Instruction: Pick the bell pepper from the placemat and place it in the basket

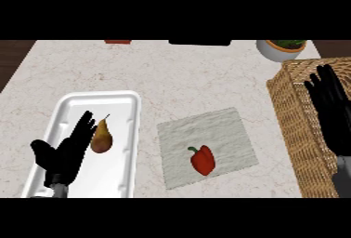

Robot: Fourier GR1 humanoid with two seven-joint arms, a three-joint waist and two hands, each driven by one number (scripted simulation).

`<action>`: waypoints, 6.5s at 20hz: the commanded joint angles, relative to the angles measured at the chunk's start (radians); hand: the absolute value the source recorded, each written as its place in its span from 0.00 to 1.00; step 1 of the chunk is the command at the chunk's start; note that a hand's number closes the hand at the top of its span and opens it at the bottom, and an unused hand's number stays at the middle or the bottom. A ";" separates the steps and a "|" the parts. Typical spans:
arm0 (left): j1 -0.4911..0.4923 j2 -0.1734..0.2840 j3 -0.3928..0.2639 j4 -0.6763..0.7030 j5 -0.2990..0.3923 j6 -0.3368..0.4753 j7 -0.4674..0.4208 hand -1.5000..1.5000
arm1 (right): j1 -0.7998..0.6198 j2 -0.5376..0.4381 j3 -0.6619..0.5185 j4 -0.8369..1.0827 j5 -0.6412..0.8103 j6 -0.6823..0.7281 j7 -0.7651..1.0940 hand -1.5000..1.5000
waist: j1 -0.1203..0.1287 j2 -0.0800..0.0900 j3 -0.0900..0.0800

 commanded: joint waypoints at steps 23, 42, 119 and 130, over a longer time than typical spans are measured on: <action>-0.190 0.142 0.111 0.067 -0.039 -0.036 0.091 0.50 | -0.480 0.179 0.706 -0.263 0.538 0.555 0.060 0.00 | -0.027 0.001 0.024; -0.231 0.170 0.165 0.093 -0.029 -0.090 0.121 0.50 | -0.907 -0.026 0.351 -0.088 0.268 1.168 0.468 0.00 | -0.026 0.010 0.026; -0.210 0.016 0.307 0.016 -0.176 -0.204 0.158 0.50 | -0.290 0.386 0.412 0.575 1.596 0.569 -0.690 1.00 | -0.012 0.013 0.027; -0.213 -0.007 0.317 0.064 -0.213 -0.199 0.113 0.50 | -0.185 0.360 0.400 0.424 1.664 0.626 -0.715 1.00 | -0.020 0.012 0.027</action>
